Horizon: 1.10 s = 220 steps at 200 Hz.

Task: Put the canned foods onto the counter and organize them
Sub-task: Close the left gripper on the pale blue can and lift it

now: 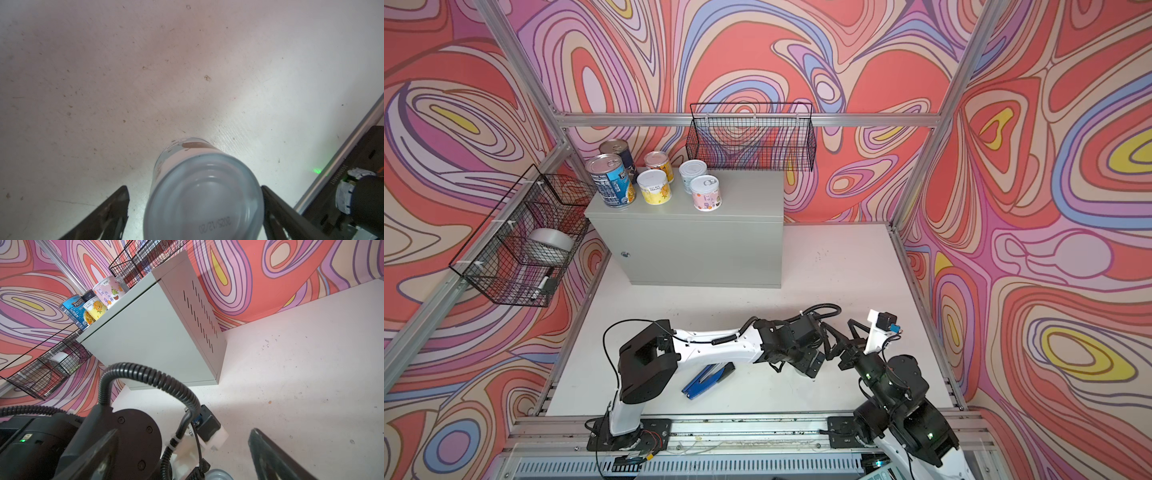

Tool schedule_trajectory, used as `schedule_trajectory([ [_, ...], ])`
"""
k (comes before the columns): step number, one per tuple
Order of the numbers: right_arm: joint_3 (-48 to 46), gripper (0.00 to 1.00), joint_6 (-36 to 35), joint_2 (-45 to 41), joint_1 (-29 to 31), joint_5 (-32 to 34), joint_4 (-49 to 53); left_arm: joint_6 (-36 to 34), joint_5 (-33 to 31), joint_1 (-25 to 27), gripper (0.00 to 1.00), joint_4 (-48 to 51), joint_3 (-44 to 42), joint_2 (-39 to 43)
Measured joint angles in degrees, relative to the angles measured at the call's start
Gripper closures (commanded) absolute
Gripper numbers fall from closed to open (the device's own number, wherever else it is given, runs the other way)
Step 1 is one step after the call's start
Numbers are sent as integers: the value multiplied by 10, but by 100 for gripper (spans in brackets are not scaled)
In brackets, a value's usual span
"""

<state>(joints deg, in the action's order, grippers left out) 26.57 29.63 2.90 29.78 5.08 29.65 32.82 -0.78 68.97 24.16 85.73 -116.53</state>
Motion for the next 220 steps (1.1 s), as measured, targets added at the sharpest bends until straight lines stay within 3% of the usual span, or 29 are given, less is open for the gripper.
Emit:
schedule_trajectory([
  [63,0,2,0,1,0,0,0,4,-21,-3,27,0,3,-7],
  [117,0,2,0,4,0,0,0,19,-21,-31,33,-38,-30,12],
  [179,0,2,-2,15,0,-5,0,19,-16,-64,49,-59,-57,29],
  [220,0,1,-13,88,0,-44,-9,17,-6,-109,54,-48,-103,70],
])
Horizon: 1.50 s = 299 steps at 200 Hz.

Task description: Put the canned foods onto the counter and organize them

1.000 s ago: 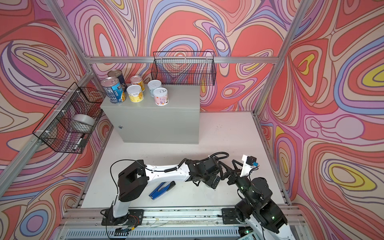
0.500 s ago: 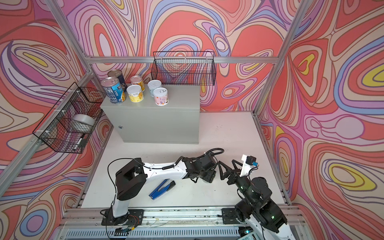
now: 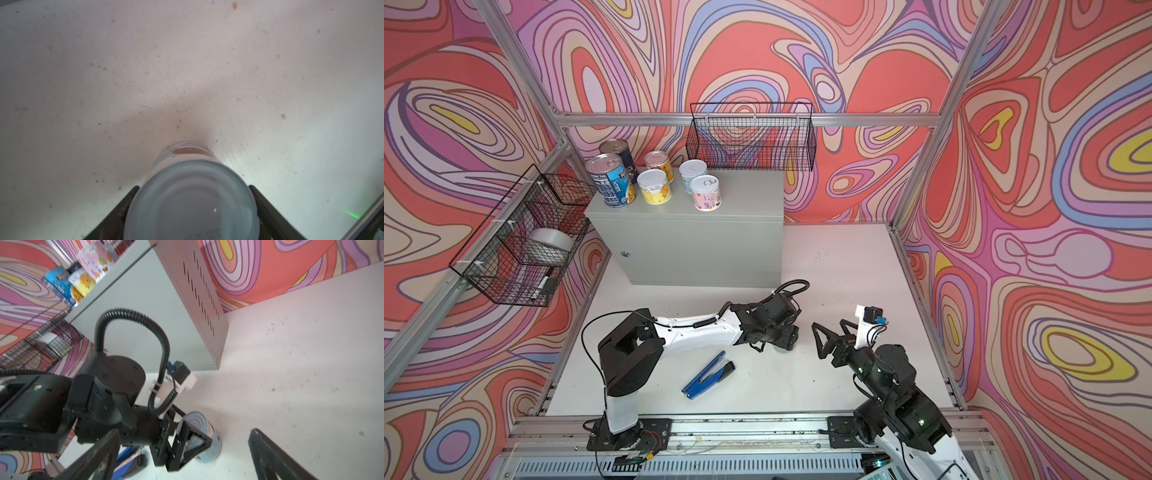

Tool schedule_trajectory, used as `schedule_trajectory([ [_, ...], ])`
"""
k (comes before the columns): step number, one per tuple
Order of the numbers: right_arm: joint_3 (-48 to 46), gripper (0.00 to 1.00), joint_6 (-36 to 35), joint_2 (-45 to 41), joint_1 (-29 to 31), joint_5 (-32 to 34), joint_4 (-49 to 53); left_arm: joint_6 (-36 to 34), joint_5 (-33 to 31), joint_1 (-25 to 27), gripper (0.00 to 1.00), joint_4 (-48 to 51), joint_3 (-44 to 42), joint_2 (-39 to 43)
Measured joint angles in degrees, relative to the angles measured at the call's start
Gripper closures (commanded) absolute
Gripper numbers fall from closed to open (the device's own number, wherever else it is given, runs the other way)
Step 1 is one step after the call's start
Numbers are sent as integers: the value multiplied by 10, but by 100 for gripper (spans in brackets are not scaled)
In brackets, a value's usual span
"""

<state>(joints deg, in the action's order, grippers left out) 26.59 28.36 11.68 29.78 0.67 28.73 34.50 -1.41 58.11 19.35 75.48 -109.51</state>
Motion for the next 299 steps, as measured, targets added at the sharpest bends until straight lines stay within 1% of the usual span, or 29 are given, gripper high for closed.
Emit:
schedule_trajectory([
  [37,1,2,-20,100,0,-47,-15,-4,26,-56,54,27,-42,70],
  [90,0,2,-48,207,0,-100,-74,-24,53,-114,54,67,-49,165],
  [133,-9,2,-64,284,0,-136,-142,-26,96,-155,55,85,-73,195],
  [183,-25,2,-79,326,1,-177,-218,-29,124,-176,55,116,-75,206],
  [201,-25,2,-83,341,3,-188,-240,-28,147,-185,56,118,-75,216],
  [234,-25,2,-92,362,18,-190,-269,-23,182,-200,56,118,-75,226],
  [253,-24,2,-101,376,40,-181,-279,-23,197,-207,56,119,-75,226],
  [275,-17,2,-118,395,86,-156,-283,-21,221,-218,56,121,-75,226],
  [299,-8,2,-143,410,151,-106,-290,-17,242,-226,57,124,-74,226],
])
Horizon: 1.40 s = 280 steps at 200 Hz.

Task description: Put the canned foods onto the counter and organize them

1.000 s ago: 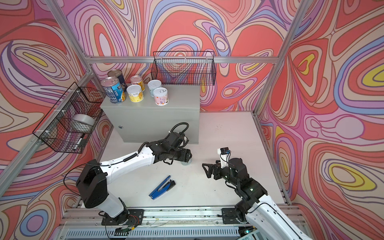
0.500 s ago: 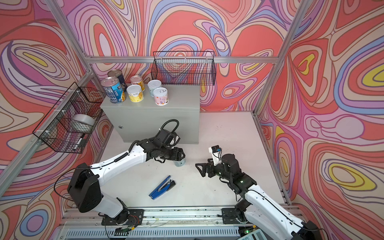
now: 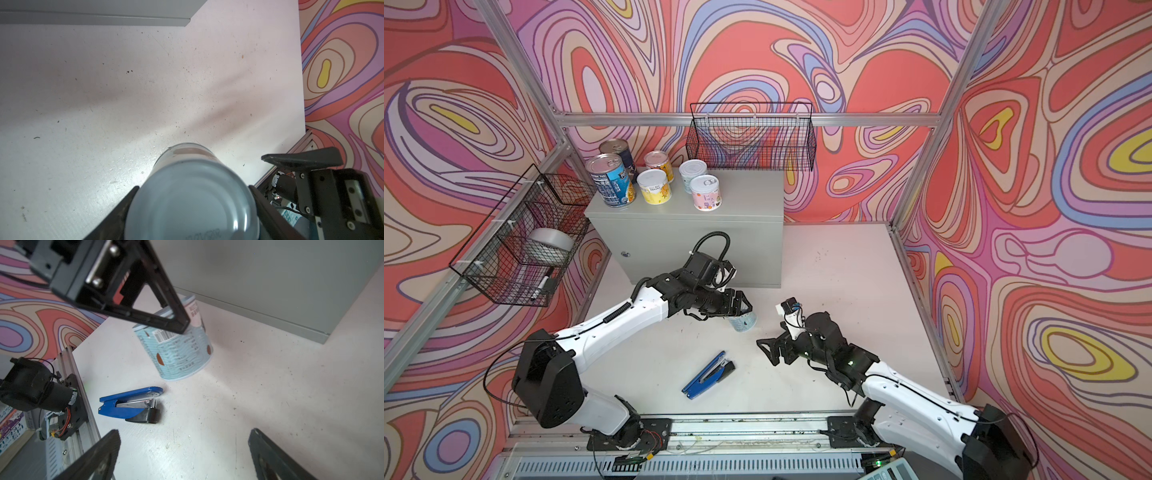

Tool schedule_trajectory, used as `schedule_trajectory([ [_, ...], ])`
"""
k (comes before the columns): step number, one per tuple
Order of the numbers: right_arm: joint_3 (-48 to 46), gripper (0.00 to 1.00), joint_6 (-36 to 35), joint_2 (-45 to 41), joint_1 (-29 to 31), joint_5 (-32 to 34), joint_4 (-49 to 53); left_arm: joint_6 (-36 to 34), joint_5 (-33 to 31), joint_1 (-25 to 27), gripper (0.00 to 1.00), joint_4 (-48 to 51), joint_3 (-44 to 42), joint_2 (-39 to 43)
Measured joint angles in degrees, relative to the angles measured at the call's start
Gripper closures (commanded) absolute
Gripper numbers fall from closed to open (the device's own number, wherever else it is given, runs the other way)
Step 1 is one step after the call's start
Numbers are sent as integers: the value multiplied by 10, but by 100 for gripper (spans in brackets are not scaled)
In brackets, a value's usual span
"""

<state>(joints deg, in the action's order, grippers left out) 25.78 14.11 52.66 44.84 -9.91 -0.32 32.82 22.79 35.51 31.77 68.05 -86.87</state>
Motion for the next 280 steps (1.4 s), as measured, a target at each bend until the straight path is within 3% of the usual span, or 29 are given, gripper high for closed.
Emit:
schedule_trajectory([
  [56,5,2,-41,30,35,57,-71,5,30,-1,58,13,3,0],
  [172,6,5,-74,114,44,61,-193,42,92,-1,59,19,16,6],
  [280,11,8,-78,159,45,80,-238,50,117,-1,60,14,16,6],
])
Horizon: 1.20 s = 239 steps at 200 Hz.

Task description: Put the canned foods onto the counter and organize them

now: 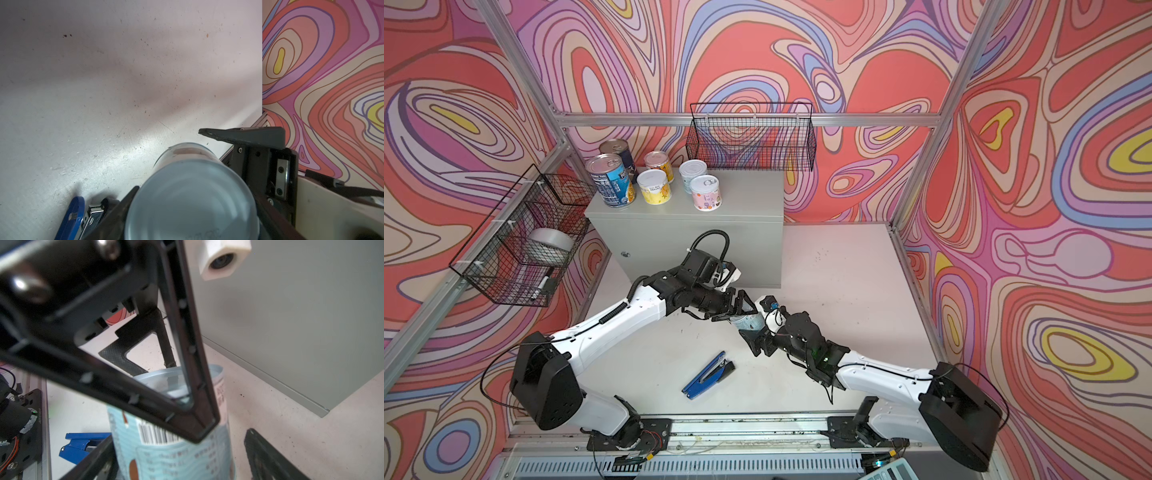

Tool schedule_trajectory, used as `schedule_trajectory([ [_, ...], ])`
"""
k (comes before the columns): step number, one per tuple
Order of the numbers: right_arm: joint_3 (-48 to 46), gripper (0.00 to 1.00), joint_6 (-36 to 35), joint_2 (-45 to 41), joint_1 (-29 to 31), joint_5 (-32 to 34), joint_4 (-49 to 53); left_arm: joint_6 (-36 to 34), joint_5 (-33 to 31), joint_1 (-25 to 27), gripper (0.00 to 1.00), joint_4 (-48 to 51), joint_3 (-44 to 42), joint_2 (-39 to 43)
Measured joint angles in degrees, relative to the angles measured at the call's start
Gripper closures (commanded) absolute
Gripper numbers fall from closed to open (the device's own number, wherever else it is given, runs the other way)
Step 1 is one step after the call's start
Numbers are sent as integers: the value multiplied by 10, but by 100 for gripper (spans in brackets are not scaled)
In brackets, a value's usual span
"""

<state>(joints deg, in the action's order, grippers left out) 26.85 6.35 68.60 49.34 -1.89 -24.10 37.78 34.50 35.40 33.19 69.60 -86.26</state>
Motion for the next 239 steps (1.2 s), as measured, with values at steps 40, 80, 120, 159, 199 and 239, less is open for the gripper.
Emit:
schedule_trajectory([
  [40,6,10,-1,19,2,2,-22,0,0,0,60,0,0,-2],
  [80,6,12,-1,36,2,7,-51,3,1,0,60,-7,0,-2],
  [120,14,14,-1,58,2,10,-71,5,5,0,60,-14,0,-6],
  [159,14,24,-4,63,3,11,-77,4,5,0,60,-15,0,-15],
  [199,14,35,-8,66,5,12,-76,4,5,0,58,-15,0,-20],
  [239,14,41,-7,66,5,13,-76,4,5,0,14,-16,1,-22],
])
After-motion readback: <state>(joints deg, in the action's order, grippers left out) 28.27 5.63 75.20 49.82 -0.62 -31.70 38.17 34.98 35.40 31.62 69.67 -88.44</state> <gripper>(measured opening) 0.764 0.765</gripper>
